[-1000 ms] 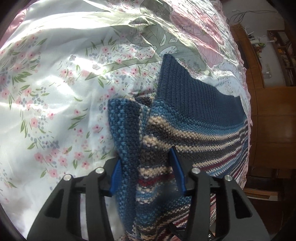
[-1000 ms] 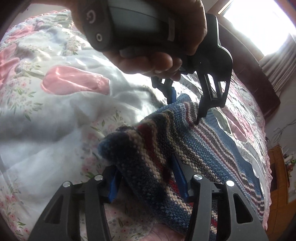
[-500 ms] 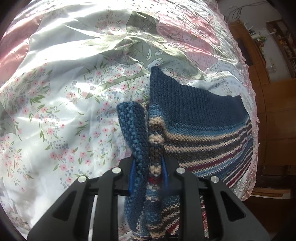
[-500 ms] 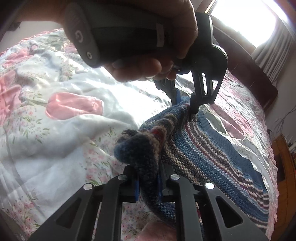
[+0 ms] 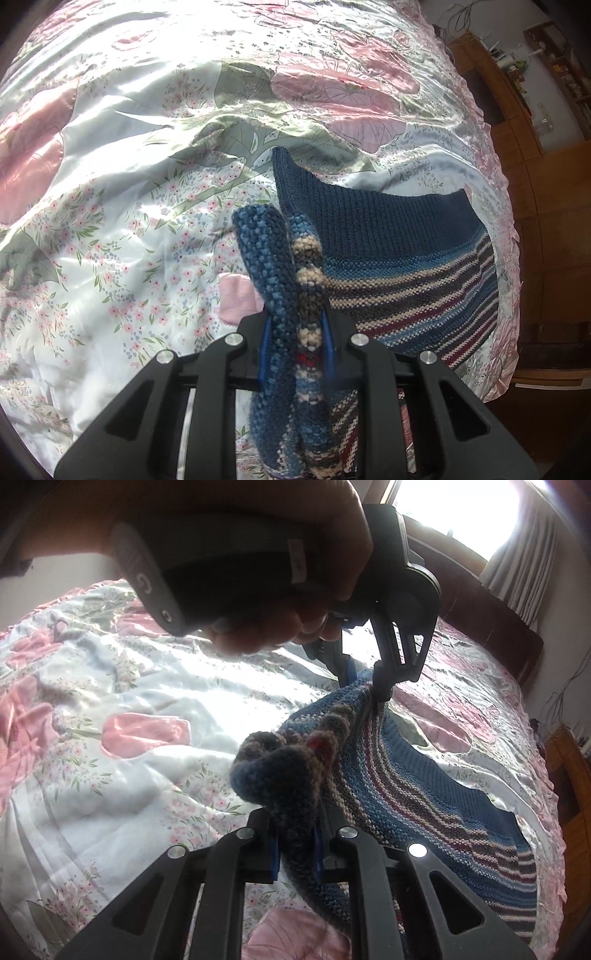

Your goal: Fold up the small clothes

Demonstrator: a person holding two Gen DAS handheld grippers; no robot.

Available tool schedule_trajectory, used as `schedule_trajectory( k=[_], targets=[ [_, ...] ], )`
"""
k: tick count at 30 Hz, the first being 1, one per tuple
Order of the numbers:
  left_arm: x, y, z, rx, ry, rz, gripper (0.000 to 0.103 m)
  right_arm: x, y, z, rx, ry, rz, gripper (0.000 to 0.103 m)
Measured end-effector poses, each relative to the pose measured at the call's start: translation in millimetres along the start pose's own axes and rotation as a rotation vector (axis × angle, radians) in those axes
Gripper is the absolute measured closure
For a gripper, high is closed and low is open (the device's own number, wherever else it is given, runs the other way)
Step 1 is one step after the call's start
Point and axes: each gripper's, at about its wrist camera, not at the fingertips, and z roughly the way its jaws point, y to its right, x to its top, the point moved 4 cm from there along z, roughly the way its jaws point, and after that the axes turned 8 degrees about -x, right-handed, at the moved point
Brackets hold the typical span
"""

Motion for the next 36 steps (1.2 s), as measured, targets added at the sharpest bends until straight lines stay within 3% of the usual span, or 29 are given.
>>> schedule_trajectory(
  k=[20, 36],
  targets=[
    [14.8, 81.3, -19.1, 0.053, 0.031, 0.066, 0.083, 3.3, 78.9, -36.7, 0.023, 0.047, 0.164, 0.091],
    [21.5, 152.7, -12.4, 0.075, 0.039, 0.134, 0.083, -16.7, 140.1, -58.1, -0.011, 0.071, 0.249, 0.091]
  ],
)
